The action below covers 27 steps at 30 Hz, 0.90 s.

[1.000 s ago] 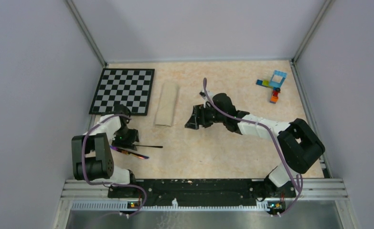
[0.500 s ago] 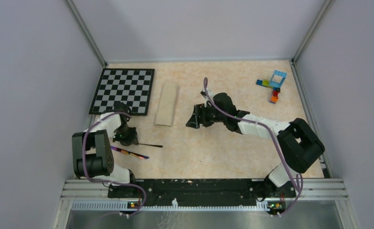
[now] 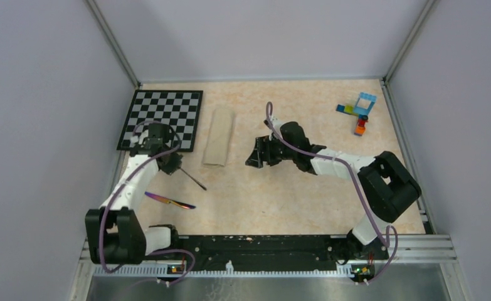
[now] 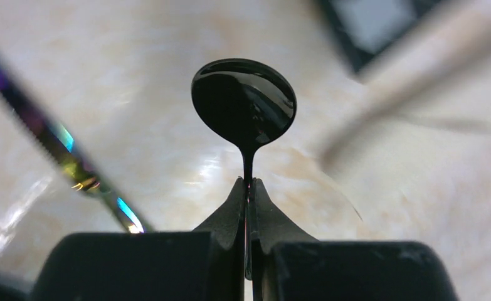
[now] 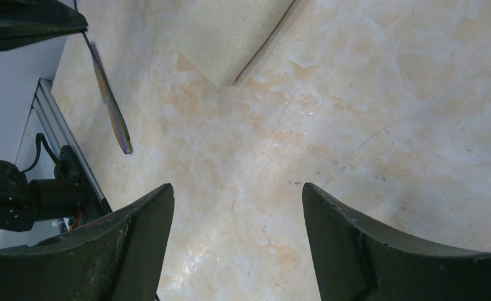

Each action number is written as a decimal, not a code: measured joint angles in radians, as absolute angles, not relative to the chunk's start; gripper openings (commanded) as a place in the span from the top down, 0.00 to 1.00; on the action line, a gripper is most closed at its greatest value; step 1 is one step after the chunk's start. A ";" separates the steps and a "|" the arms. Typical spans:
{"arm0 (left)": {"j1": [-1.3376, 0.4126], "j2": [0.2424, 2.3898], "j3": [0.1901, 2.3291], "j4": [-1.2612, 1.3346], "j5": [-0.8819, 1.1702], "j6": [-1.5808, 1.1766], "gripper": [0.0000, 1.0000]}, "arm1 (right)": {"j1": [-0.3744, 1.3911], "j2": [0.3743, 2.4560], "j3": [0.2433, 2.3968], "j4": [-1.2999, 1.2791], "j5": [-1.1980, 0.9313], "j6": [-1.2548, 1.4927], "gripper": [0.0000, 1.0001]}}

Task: Fold the napkin into a case and place the utensils inside
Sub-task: Pick up the spoon from the center of the board, then pass from the left arm to the right

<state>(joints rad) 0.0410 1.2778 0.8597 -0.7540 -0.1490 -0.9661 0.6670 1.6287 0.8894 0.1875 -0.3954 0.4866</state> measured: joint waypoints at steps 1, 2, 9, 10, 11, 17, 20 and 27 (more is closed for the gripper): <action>0.002 1.245 0.865 -0.727 -0.142 -0.919 1.00 | 0.666 1.631 0.888 0.196 -0.400 0.483 0.27; -0.059 1.200 0.871 -0.682 -0.131 -0.849 1.00 | 0.665 1.631 0.884 0.205 -0.408 0.480 0.28; -0.370 1.123 0.964 -0.534 -0.019 -0.561 1.00 | 0.659 1.599 0.858 0.286 -0.477 0.485 0.44; -0.400 1.132 0.971 -0.521 -0.012 -0.537 1.00 | 0.657 1.587 0.858 0.305 -0.483 0.497 0.45; -0.429 1.141 0.976 -0.509 -0.001 -0.515 1.00 | 0.656 1.577 0.858 0.319 -0.486 0.508 0.46; -0.532 1.188 0.976 -0.456 0.087 -0.406 1.00 | 0.654 1.483 0.863 0.398 -0.443 0.593 0.46; -0.535 1.205 0.976 -0.438 0.109 -0.376 1.00 | 0.668 1.468 0.892 0.405 -0.396 0.613 0.51; -0.548 1.258 0.983 -0.432 0.122 -0.340 1.00 | 0.717 1.473 0.922 0.380 -0.295 0.631 0.66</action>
<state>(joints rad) -0.5480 1.2579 0.9829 -0.4316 0.1219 -0.3405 0.7166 1.4731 0.9222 0.3798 -0.2955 0.6308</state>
